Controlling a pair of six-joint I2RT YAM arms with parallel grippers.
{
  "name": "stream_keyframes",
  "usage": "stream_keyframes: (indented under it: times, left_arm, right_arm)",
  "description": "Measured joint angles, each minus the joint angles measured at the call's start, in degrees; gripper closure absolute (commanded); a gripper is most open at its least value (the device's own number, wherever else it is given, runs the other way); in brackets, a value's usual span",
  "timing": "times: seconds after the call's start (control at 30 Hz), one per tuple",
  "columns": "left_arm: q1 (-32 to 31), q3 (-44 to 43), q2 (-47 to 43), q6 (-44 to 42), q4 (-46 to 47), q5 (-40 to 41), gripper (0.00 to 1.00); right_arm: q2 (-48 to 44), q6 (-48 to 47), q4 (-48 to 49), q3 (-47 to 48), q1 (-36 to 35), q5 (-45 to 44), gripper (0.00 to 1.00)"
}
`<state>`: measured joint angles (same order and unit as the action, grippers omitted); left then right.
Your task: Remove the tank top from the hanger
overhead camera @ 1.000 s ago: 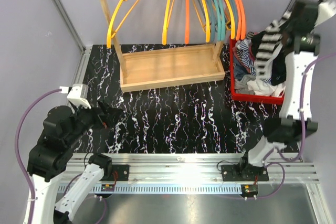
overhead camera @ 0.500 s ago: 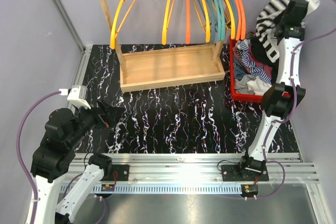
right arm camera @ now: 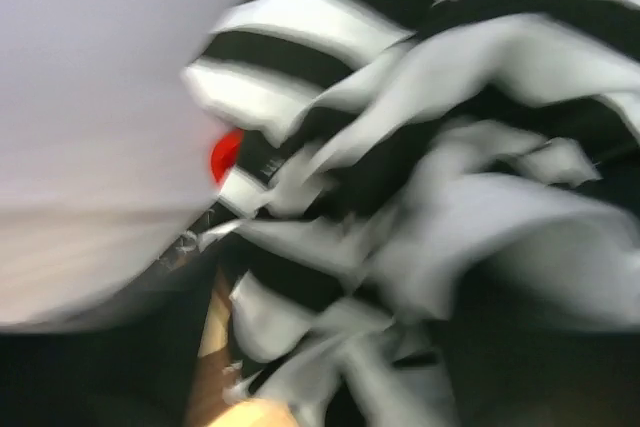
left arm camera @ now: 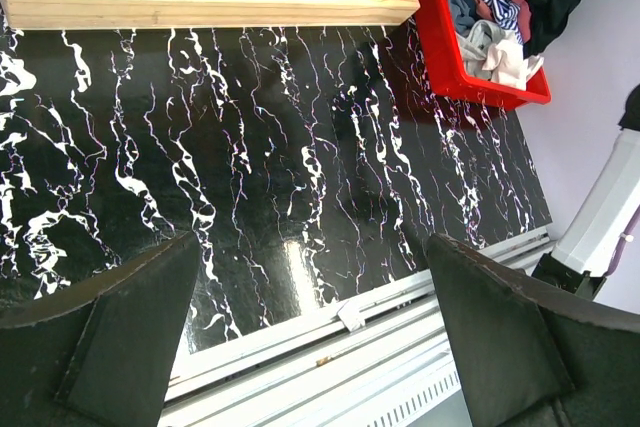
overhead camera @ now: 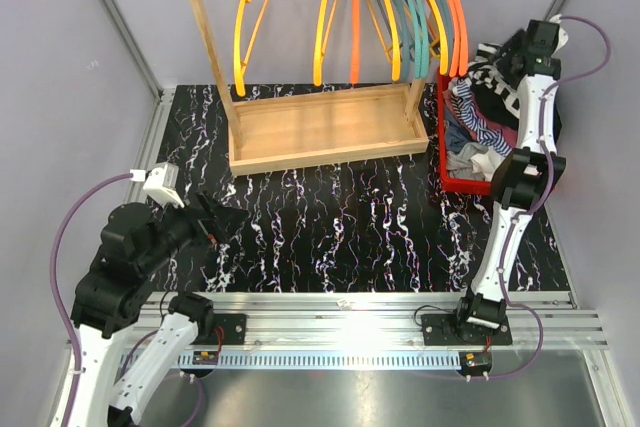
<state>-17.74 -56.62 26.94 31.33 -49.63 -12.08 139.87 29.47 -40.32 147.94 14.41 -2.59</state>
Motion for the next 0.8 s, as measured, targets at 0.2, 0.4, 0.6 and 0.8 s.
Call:
stream_keyframes:
  times: [0.2, 0.4, 0.6, 0.8]
  left_arm:
    - [0.0, -1.6, 0.1, -0.9, -0.1, -0.4, 0.01]
    - [0.0, -3.3, 0.0, -1.6, 0.0, -1.5, 0.01]
    - [0.0, -4.2, 0.0, -1.9, 0.2, -3.4, 0.01]
    - [0.0, -6.3, 1.6, -3.4, 0.3, -6.1, 0.01]
  right_arm:
    - [-9.9, -0.1, -2.3, 1.6, 0.3, 1.3, 0.0]
    - [-38.0, -1.5, -2.0, -13.0, 1.2, 5.7, 0.0]
    - [-69.7, -2.2, -1.5, -36.4, 1.2, 18.7, 0.0]
    - [-88.7, 1.6, -1.6, -60.3, -0.4, 31.8, 0.0]
